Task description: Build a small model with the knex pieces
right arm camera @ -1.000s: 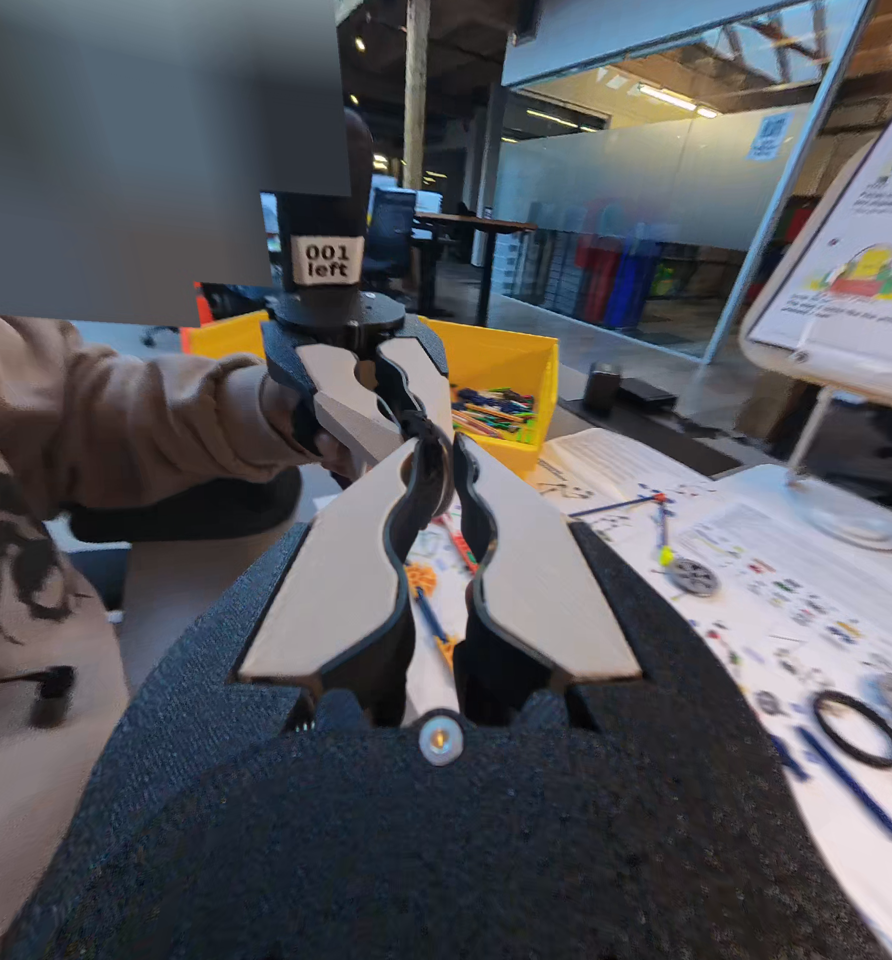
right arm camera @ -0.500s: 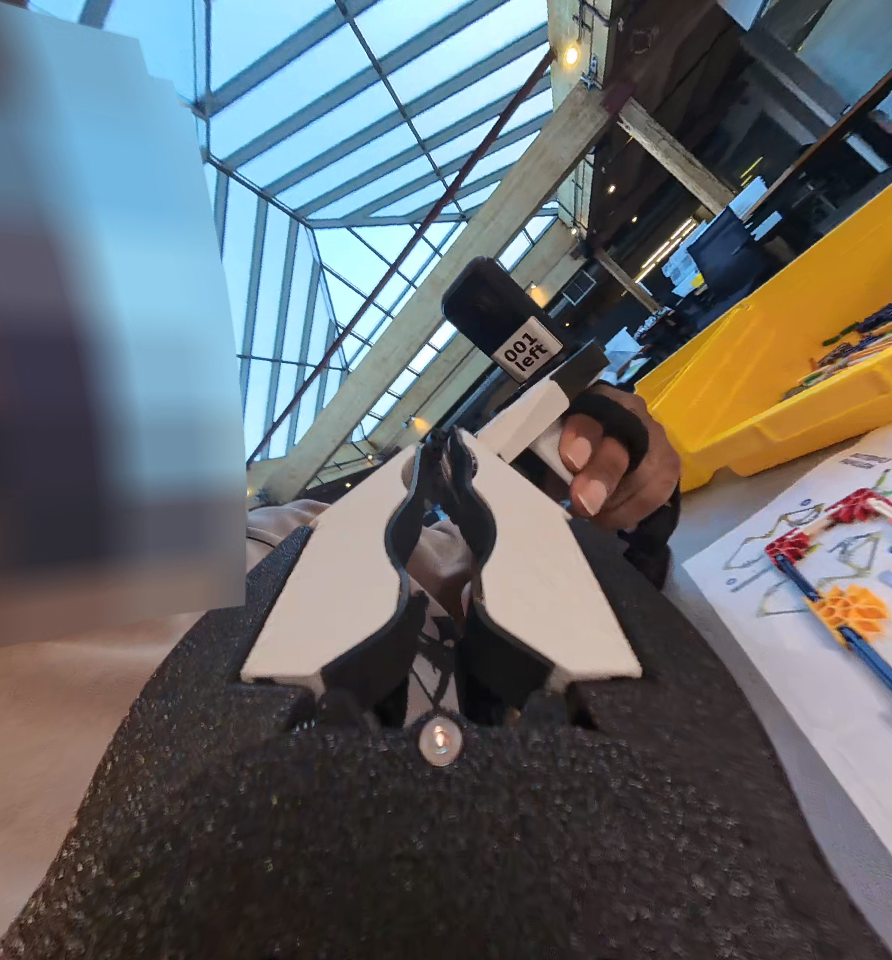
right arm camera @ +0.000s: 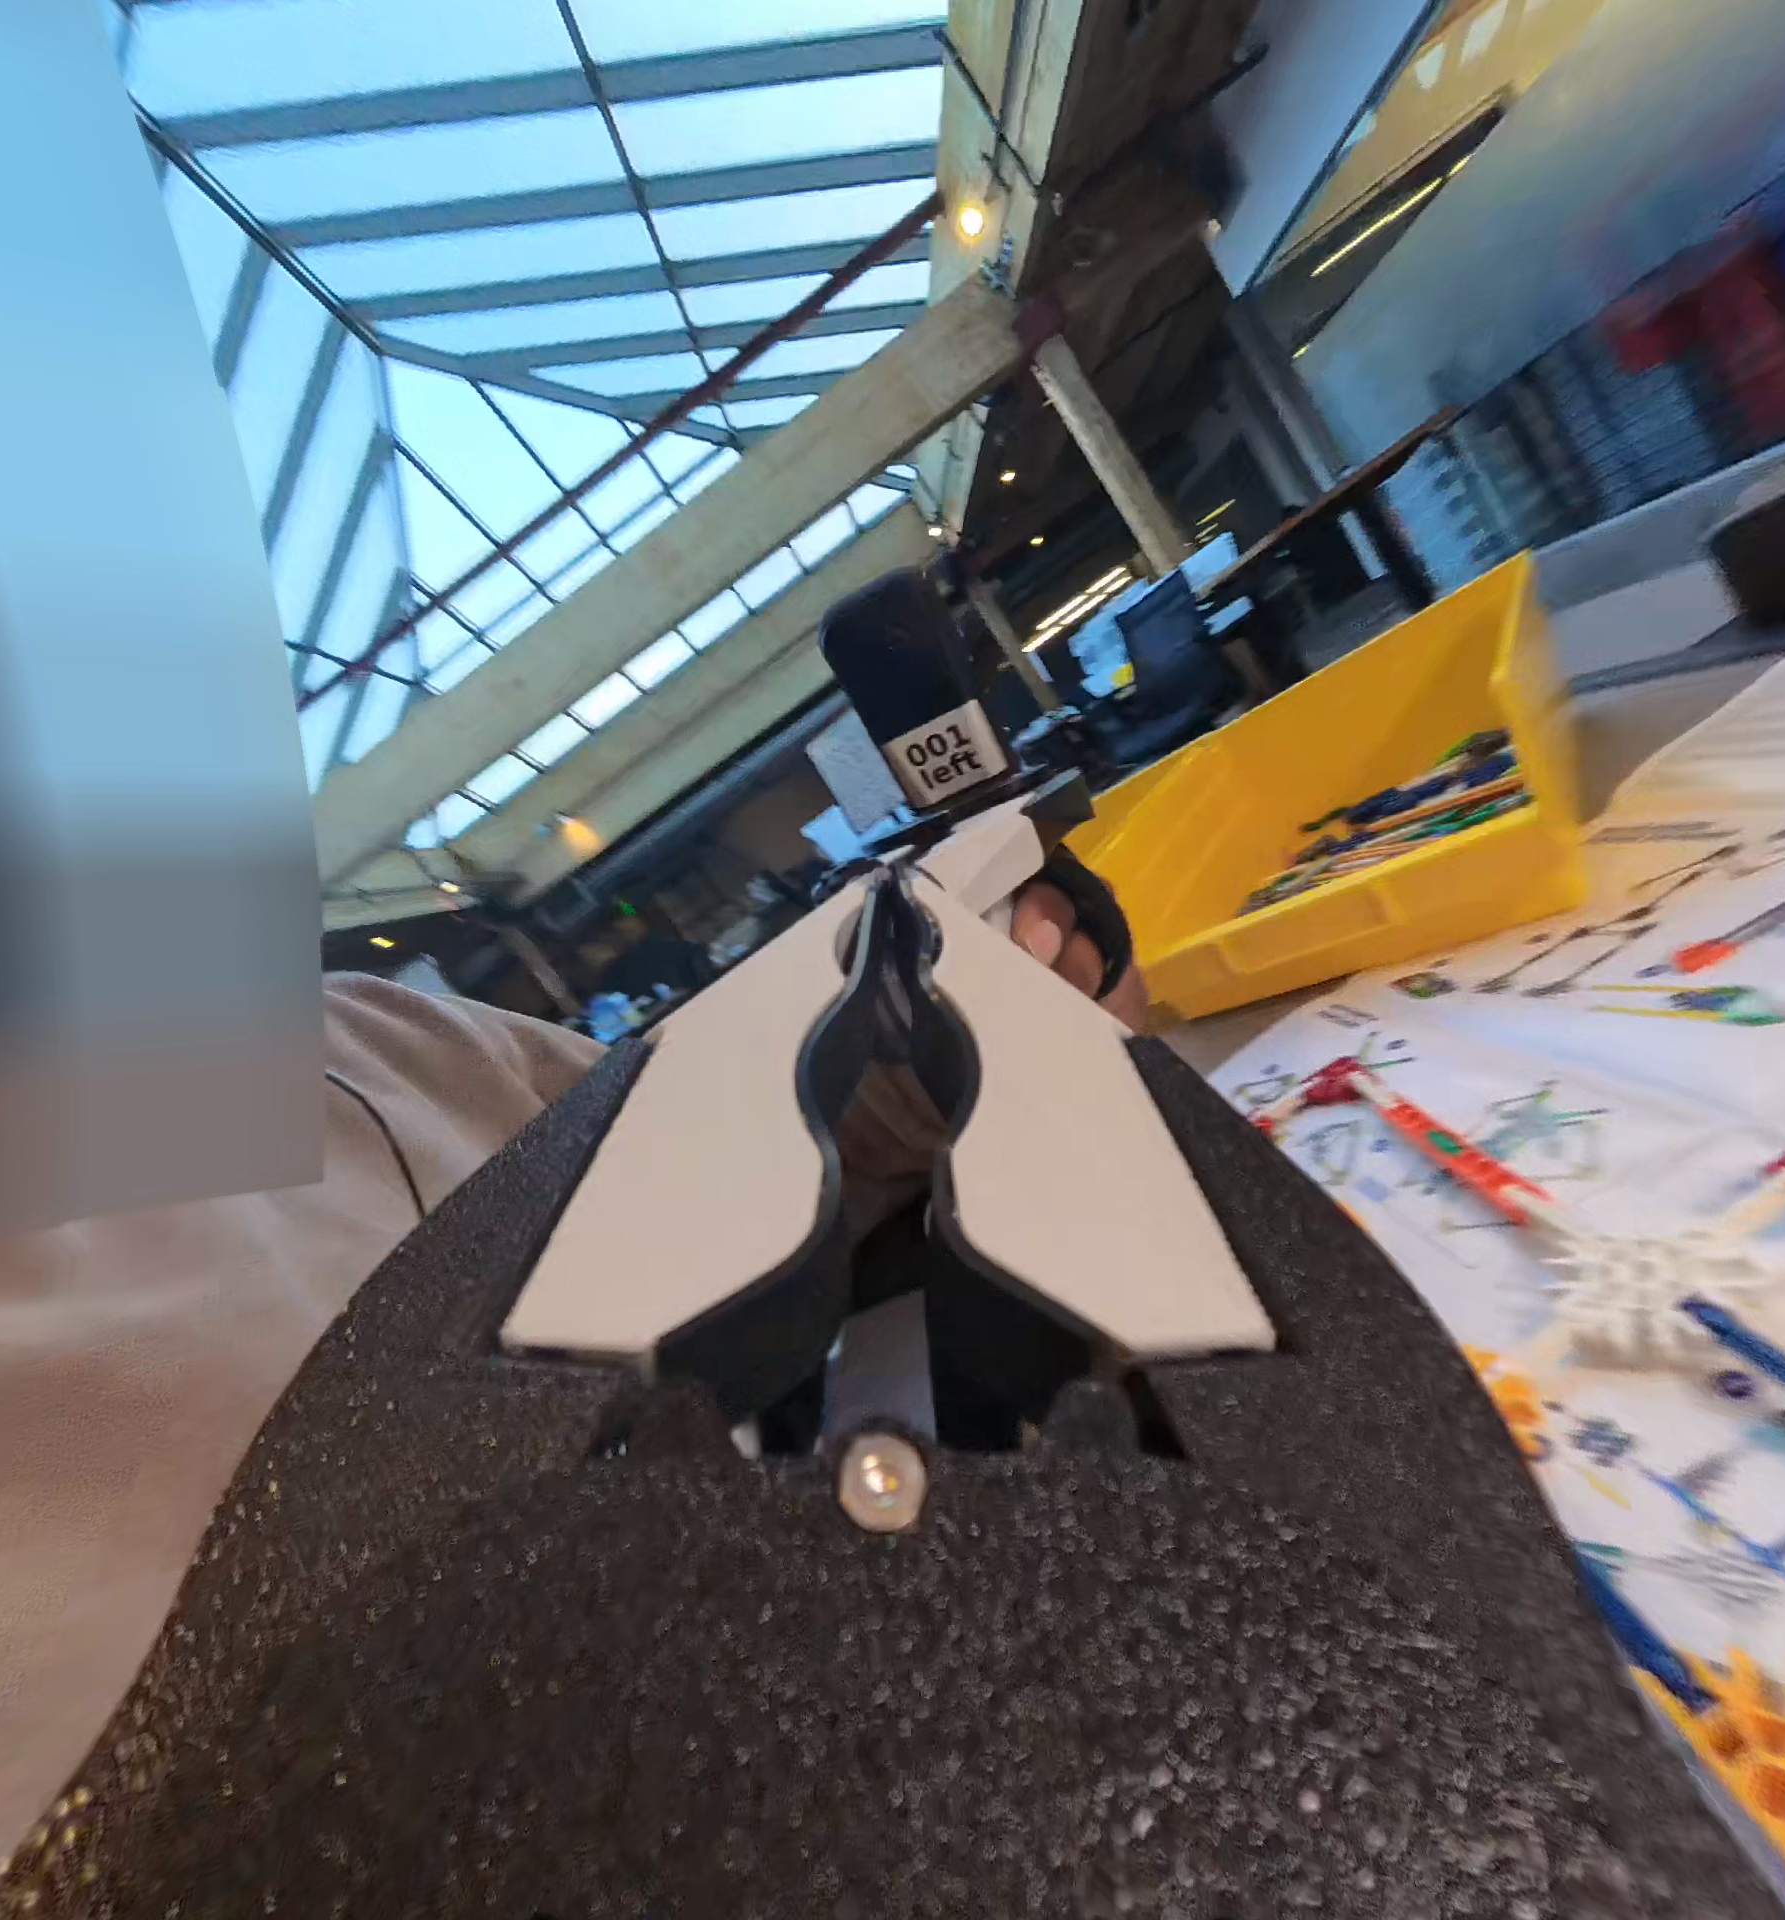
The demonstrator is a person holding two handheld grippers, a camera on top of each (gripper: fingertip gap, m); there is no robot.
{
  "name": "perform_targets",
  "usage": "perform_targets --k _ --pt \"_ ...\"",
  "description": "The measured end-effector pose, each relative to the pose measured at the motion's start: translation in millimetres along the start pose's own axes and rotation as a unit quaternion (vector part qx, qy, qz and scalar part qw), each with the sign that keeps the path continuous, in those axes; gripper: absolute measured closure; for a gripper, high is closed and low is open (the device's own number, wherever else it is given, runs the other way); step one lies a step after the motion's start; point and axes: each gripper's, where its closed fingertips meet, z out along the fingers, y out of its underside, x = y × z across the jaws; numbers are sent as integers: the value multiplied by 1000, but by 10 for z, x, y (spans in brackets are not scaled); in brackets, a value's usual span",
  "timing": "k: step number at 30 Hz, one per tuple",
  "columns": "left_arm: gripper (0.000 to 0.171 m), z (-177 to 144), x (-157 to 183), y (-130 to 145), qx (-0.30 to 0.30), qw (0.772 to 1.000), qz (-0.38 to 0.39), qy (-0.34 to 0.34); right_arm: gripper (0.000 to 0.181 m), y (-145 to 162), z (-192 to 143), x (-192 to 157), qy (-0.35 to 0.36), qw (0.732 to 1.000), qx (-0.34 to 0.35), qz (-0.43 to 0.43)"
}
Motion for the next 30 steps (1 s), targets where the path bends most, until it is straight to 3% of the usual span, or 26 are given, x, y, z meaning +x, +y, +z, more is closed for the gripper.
perform_targets --k 1,2,4,6,10,14,18,21,25,30 --pt "168 -12 -62 -2 0 1000 -2 -19 181 -36 -21 5 24 999 -7 -45" --pt "168 -20 -110 3 -2 999 -3 -33 169 -45 -30 17 52 994 -18 -99" --pt "168 -25 -176 8 -3 999 -6 -52 149 18 -36 107 120 969 -54 -209" --pt "168 -19 -215 16 -1 998 -7 -63 141 79 -8 157 162 943 -73 -280" --pt "168 -47 -304 -21 18 996 -8 -92 170 57 -28 257 224 890 -74 -390" --pt "167 -58 -358 -33 21 992 4 -121 172 18 -26 307 259 879 -69 -394" --pt "167 -84 -402 -113 19 980 76 -181 166 -109 3 343 308 858 -40 -408" --pt "167 -129 -414 -212 22 959 157 -234 176 -155 109 297 311 866 -12 -392" --pt "167 -201 -321 -340 19 938 236 -253 177 -215 235 176 307 861 20 -406" --pt "167 -244 -193 -407 -24 917 309 -252 178 -217 318 45 257 878 6 -403"
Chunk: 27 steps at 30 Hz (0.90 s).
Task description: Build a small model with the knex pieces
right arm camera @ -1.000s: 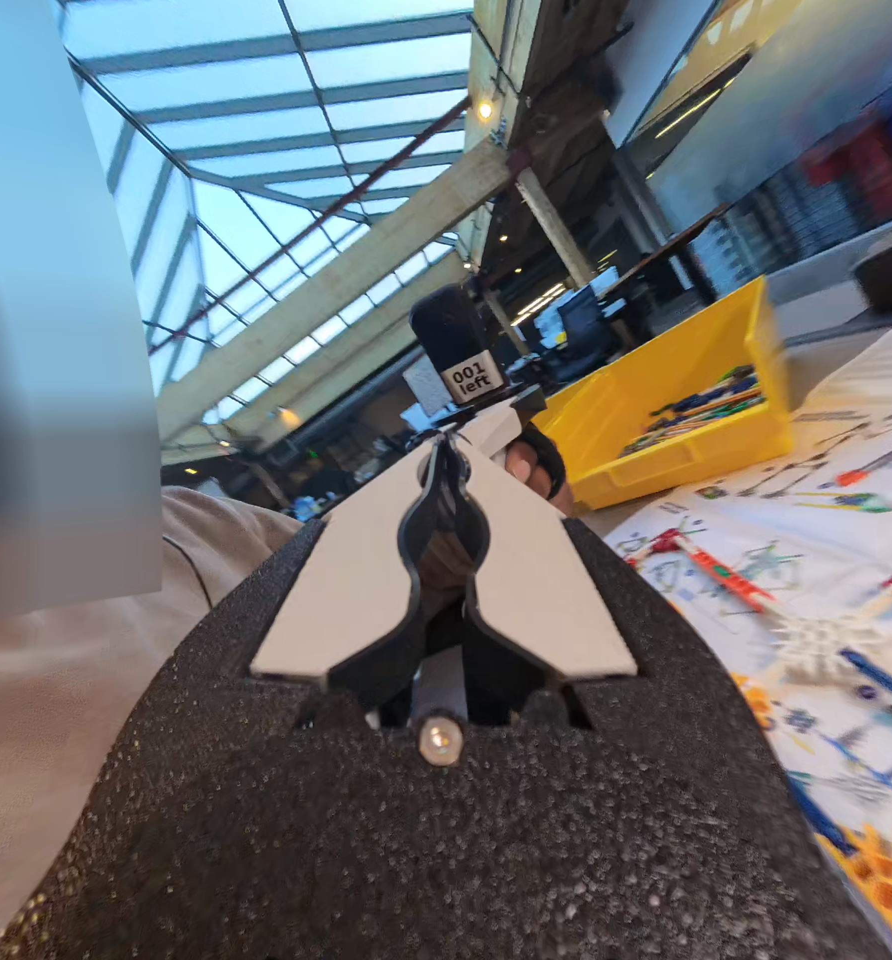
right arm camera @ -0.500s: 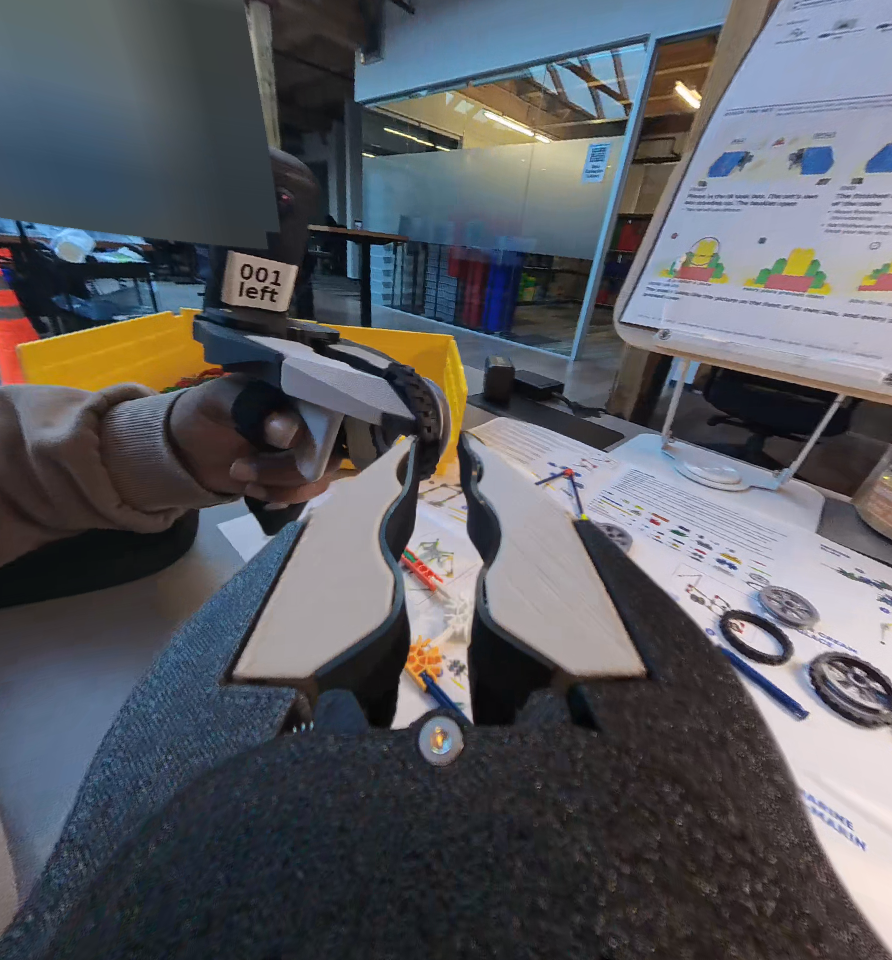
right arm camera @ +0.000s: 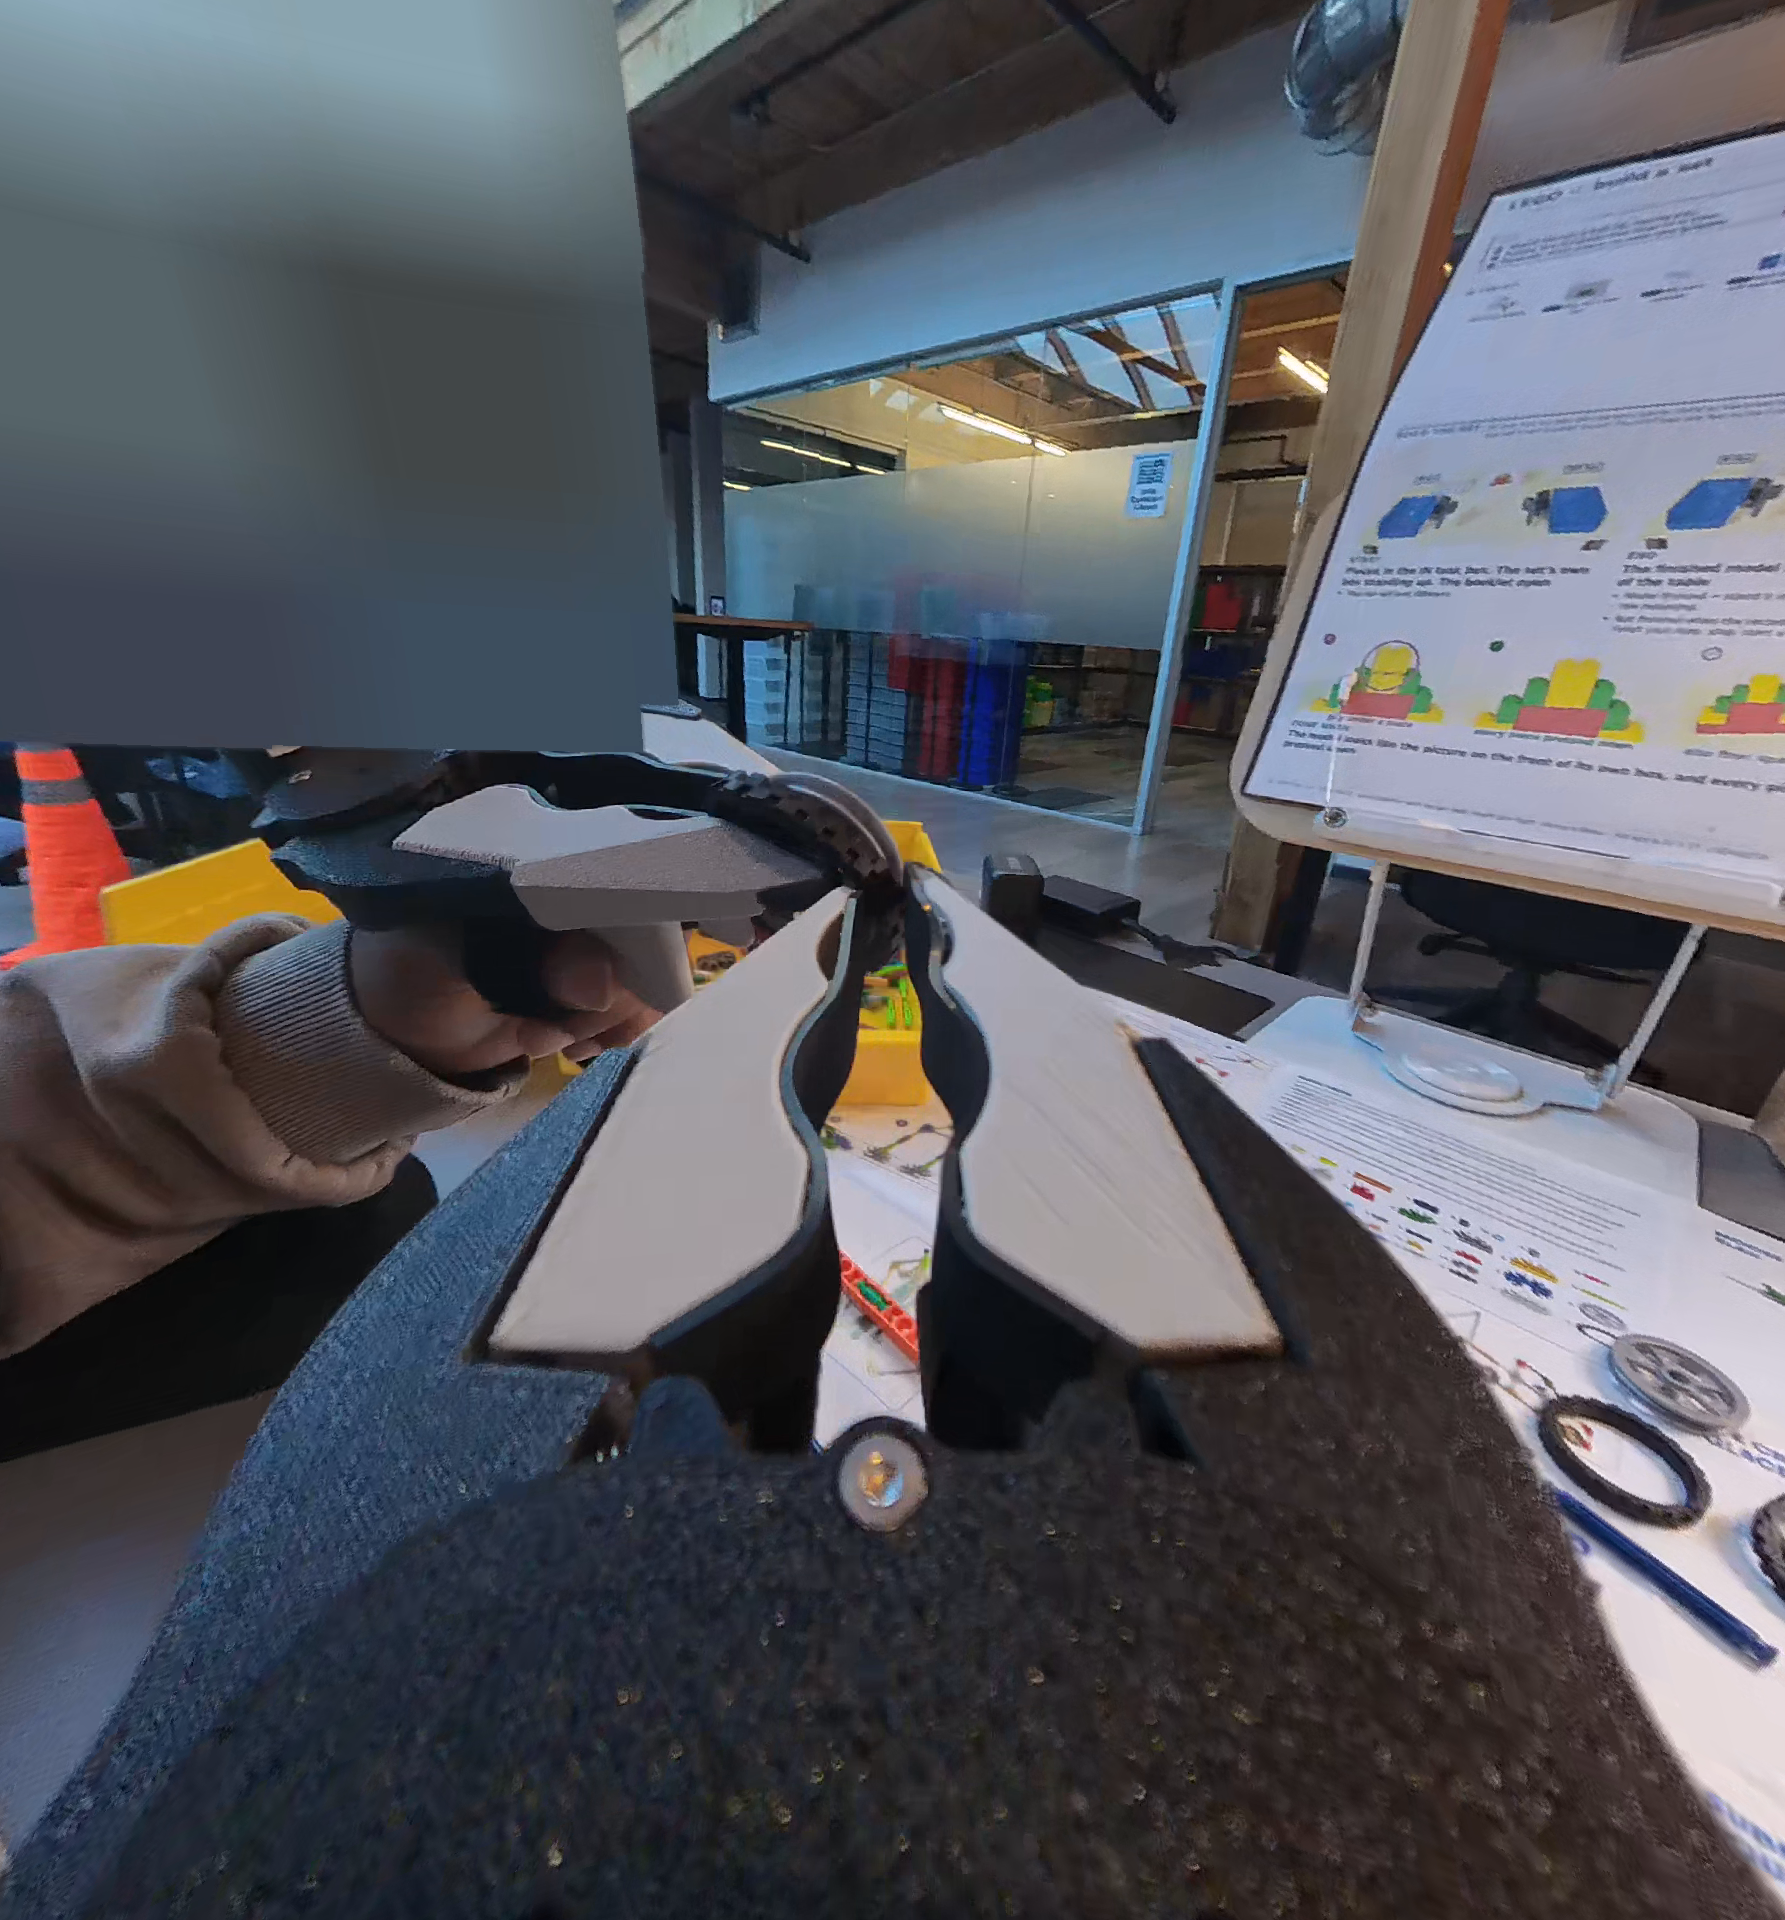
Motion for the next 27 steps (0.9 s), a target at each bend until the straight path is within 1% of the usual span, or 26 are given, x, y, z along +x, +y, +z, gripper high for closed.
perform_targets --k 3,7,11,14,15,17,20,21,23,24,25,27 --pt "167 -43 8 -129 -2 1000 29 7 179 -130 -12 -61 -52 998 16 43" --pt "167 -46 -14 -219 -2 999 50 1 180 -236 -12 -61 -77 990 41 109" --pt "168 -37 4 -258 -17 996 83 -5 181 -282 -41 -60 -104 974 53 192" --pt "166 -19 35 -260 -41 992 116 -10 181 -321 -68 -40 -127 953 63 268" --pt "165 -17 41 -268 -46 991 125 -13 181 -324 -71 -38 -131 949 64 280" --pt "166 -36 53 -282 -52 989 137 -10 181 -320 -75 -70 -131 954 52 264" --pt "165 -19 78 -228 -80 985 156 0 181 -250 -82 -41 -159 922 39 351" --pt "165 -13 94 -208 -86 984 153 9 181 -224 -95 -38 -166 916 36 365" --pt "165 -15 137 -174 -90 987 133 33 181 -181 -126 -49 -158 934 19 319" --pt "165 -16 166 -174 -86 988 117 46 181 -179 -150 -61 -162 937 12 310" --pt "165 -13 187 -166 -83 989 107 54 181 -169 -165 -65 -168 934 4 315" --pt "164 -2 233 -122 -83 991 74 78 181 -110 -202 -72 -184 921 -17 344"
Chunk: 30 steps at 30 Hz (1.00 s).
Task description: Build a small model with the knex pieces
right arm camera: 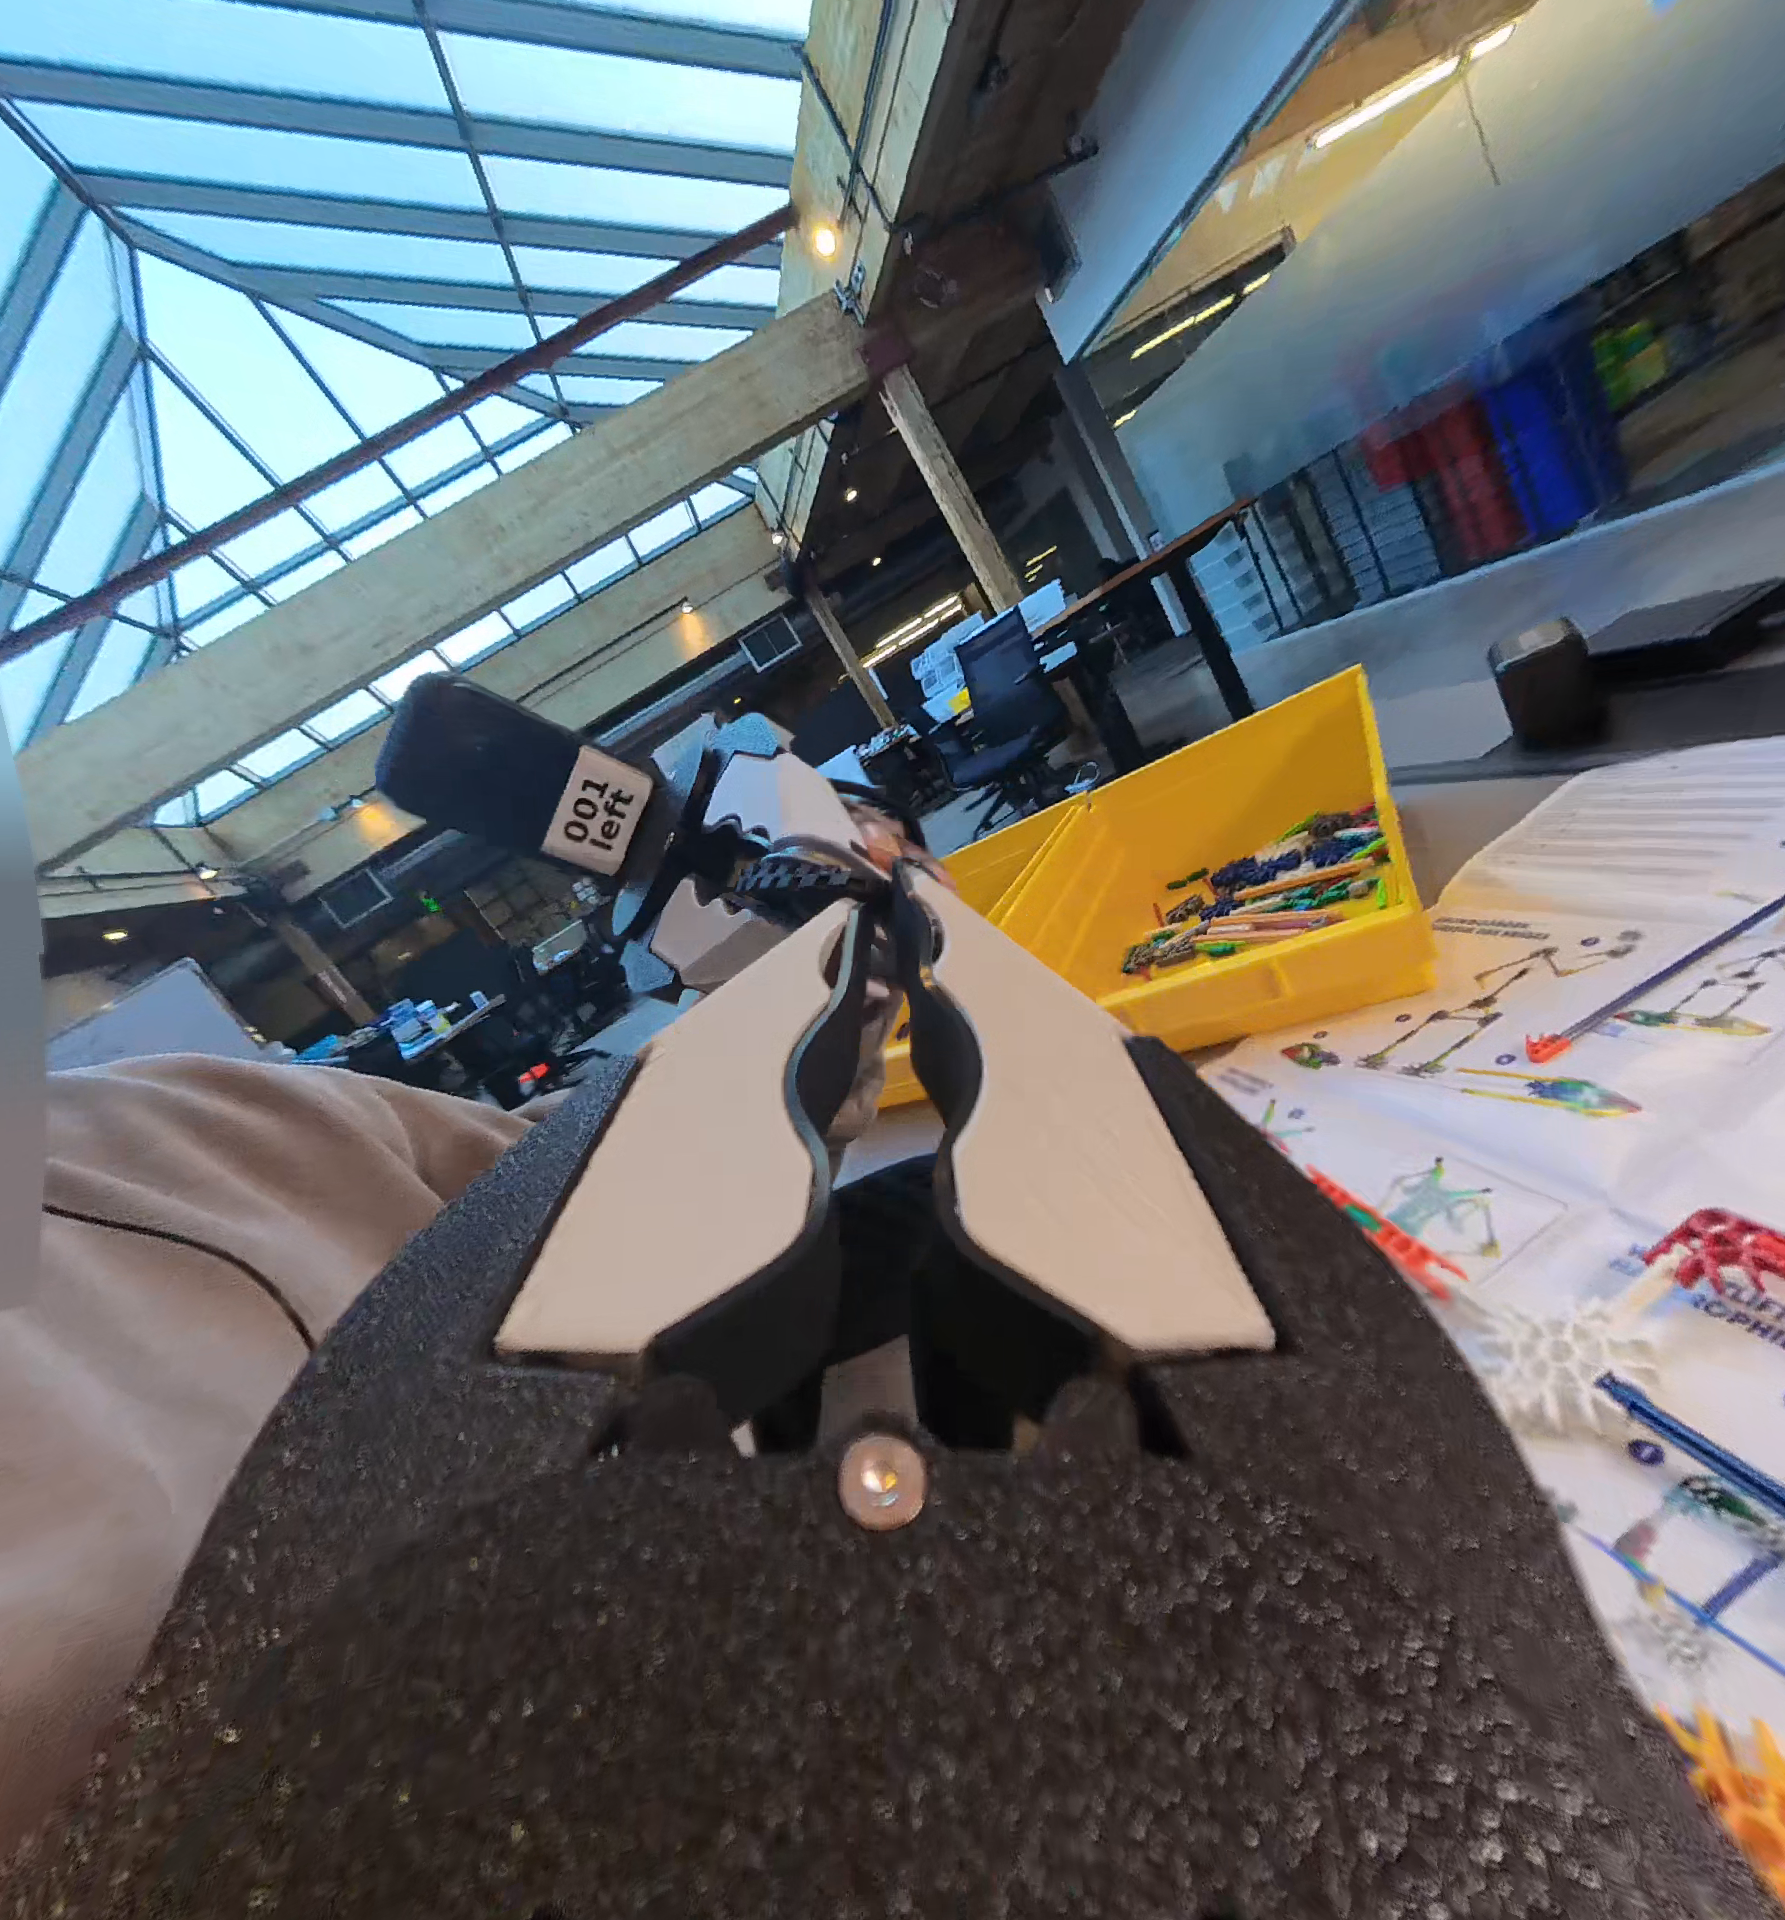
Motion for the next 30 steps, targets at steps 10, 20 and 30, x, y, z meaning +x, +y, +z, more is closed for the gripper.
perform_targets --k 10,20,30 --pt "167 226 1024 240 90 863 -405 287 167 962 -614 -135 -11 968 -252 -4" --pt "166 394 1107 435 11 976 -115 187 171 1083 -771 -2 -47 910 -283 -300" --pt "142 551 1403 1336 -179 969 82 151 172 1579 -955 513 -41 661 -418 -622"
